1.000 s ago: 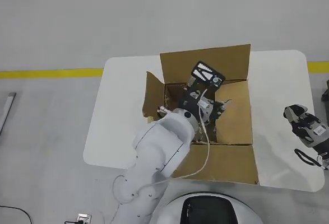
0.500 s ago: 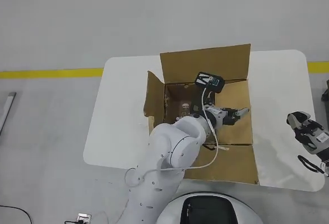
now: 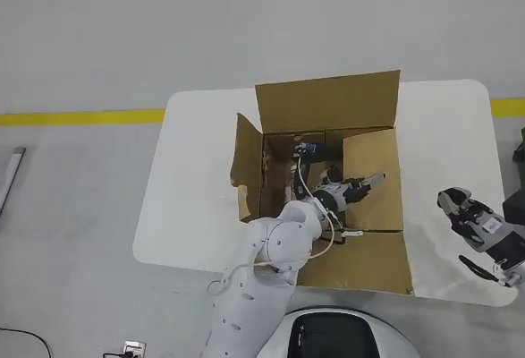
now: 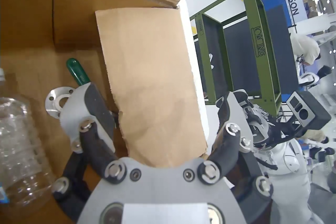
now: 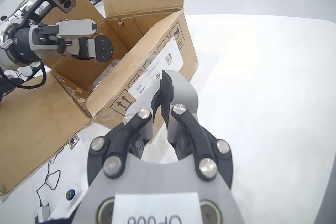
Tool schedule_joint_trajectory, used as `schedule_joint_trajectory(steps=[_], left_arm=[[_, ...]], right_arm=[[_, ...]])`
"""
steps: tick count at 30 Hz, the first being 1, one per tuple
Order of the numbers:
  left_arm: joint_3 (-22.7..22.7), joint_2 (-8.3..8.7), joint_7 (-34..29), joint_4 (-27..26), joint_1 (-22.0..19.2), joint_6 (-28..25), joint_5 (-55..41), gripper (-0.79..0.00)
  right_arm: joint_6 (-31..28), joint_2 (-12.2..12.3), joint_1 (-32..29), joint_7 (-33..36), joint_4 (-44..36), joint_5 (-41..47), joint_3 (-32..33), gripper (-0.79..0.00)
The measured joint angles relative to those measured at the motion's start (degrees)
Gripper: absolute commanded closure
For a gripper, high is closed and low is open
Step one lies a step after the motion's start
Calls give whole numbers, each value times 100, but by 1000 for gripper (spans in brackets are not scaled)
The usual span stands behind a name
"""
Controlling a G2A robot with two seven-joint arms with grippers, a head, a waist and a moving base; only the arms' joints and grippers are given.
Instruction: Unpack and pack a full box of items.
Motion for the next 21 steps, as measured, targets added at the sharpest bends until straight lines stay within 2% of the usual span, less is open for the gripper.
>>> schedule_joint_trajectory(steps=[5, 15, 16, 17, 18, 19, 20, 21], left_arm=[[12, 14, 67, 221, -49, 72, 44, -785], [26, 43, -54, 332, 0, 149, -123, -785], [24, 41, -75, 319, 4, 148, -217, -785], [23, 35, -125, 302, 5, 147, -374, -785], [23, 32, -160, 290, -4, 149, -480, -785], [26, 30, -189, 278, -21, 149, -559, -785], [37, 28, -228, 260, -47, 132, -653, -785], [48, 26, -241, 243, -70, 112, -708, -785]], right_arm=[[-29, -4, -11, 81, 79, -3, -69, 0], [-31, -15, 62, 138, 220, -26, -249, 0], [-18, -17, 69, 127, 225, -8, -253, -52], [16, -22, 80, 90, 235, 44, -254, -225], [56, -27, 86, 49, 245, 114, -252, -311], [102, -34, 92, 0, 253, 207, -244, -453], [163, -41, 97, -63, 256, 336, -219, -711], [217, -47, 99, -109, 257, 431, -188, -785]])
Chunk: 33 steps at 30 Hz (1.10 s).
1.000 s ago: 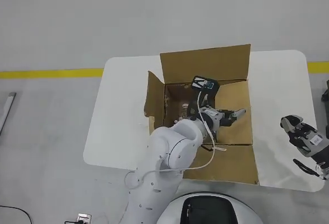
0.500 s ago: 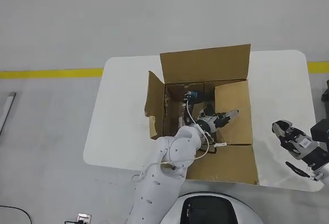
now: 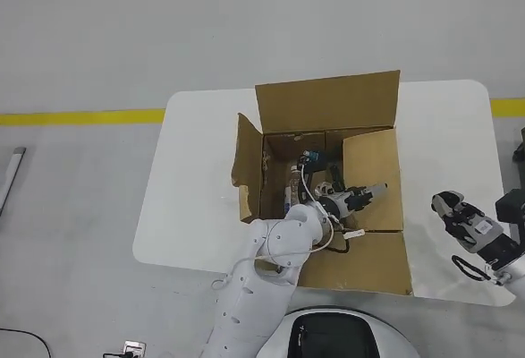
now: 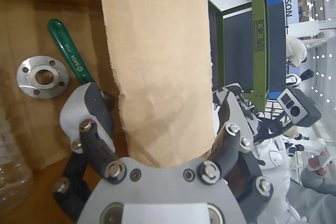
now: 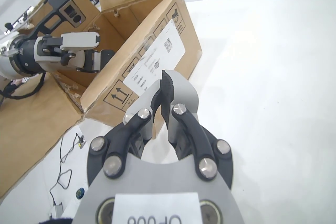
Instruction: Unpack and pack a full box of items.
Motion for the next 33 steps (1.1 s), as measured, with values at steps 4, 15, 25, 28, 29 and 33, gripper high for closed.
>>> schedule_joint_trajectory(steps=[4, 15, 25, 28, 29, 33], left_arm=[[72, -13, 20, -35, -84, -21, -184, -785], [334, -122, 306, -182, -660, -201, -942, -785], [1227, -404, 724, 717, -1734, -836, -1339, -785], [1561, -513, 830, 1150, -2038, -1097, -1332, -785], [1660, -551, 861, 1319, -2122, -1165, -1349, -785], [1890, -650, 873, 1721, -2293, -1337, -1405, -785]], right_arm=[[236, -24, -23, -149, -32, 488, 164, -785], [315, -39, -81, 21, -144, 1482, 675, -785], [481, -56, -144, -59, 21, 1924, 1313, -606], [515, -66, -165, -120, 144, 2119, 1530, -477], [521, -71, -170, -134, 198, 2212, 1598, -456], [462, -94, -235, -139, 272, 2421, 1680, -354]])
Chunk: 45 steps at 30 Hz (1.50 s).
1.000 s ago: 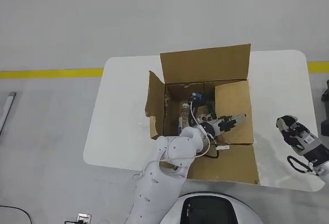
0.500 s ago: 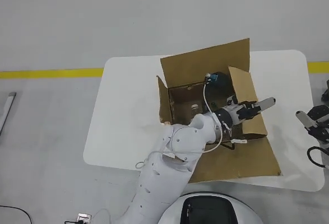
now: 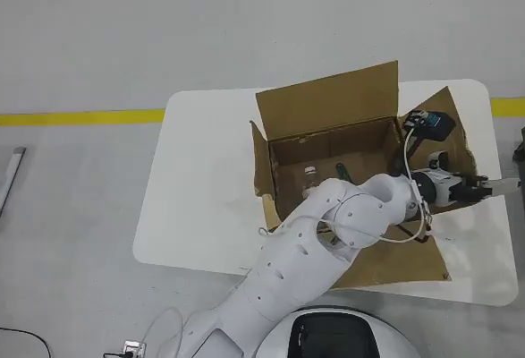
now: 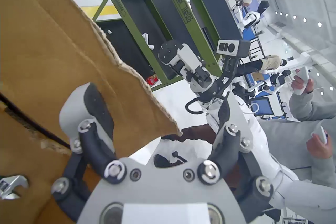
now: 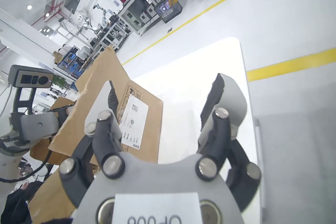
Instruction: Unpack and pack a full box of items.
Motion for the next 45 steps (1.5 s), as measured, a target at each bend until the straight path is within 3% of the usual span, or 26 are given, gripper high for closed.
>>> schedule_joint_trajectory(steps=[10, 28, 33, 38, 45], left_arm=[[68, -39, -162, 325, -20, 67, 247, -785], [-283, 118, -473, -181, 452, 347, 795, -785], [-292, 128, -559, -243, 508, 302, 848, -785], [-200, 100, -659, -266, 467, 18, 766, -785], [-161, 59, -651, -148, 399, 31, 745, -785]], right_arm=[[-519, -52, 22, 93, -7, 332, -279, -376], [-487, -93, 277, 430, 235, -39, -960, -308], [-499, -115, 323, 198, 226, 68, -922, -372], [-598, -131, 322, 127, 141, 297, -845, -363], [-628, -120, 329, 424, 43, 187, -821, -336]])
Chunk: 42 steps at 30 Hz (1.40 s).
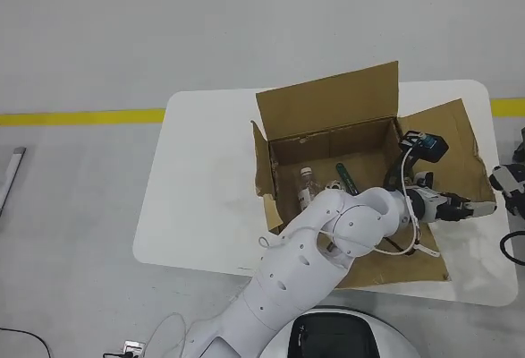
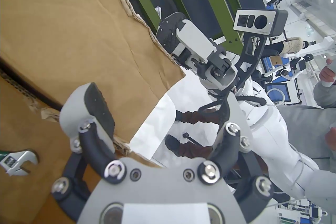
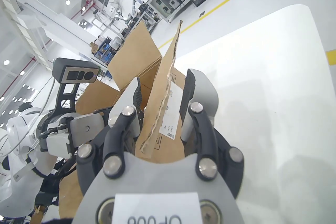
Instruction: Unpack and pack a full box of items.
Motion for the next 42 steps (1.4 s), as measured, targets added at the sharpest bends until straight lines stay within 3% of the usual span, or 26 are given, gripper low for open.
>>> schedule_joint_trajectory(steps=[3, 11, 14, 21, 27, 42], left_arm=[[-17, -6, -6, 22, -10, 4, 2, -785], [-67, -11, -7, 13, 16, 24, 23, -785], [-91, -6, -26, -2, 37, 40, 36, -785], [-224, 39, -63, -133, 57, 123, 280, -785], [-515, 235, -506, -493, 220, 119, 1161, -785], [-1716, 803, -2015, -2585, 1094, 159, 4067, -785]], right_arm=[[33, 4, -13, 160, 3, -27, -26, -286], [119, -5, -16, 272, 77, -64, -108, -268], [107, -12, -12, 288, 113, -42, -167, -6], [115, -32, -51, 180, 90, 4, -188, 0], [241, -92, -401, -226, -219, -57, -174, 0], [516, -257, -1447, -916, -1046, -182, -128, 0]])
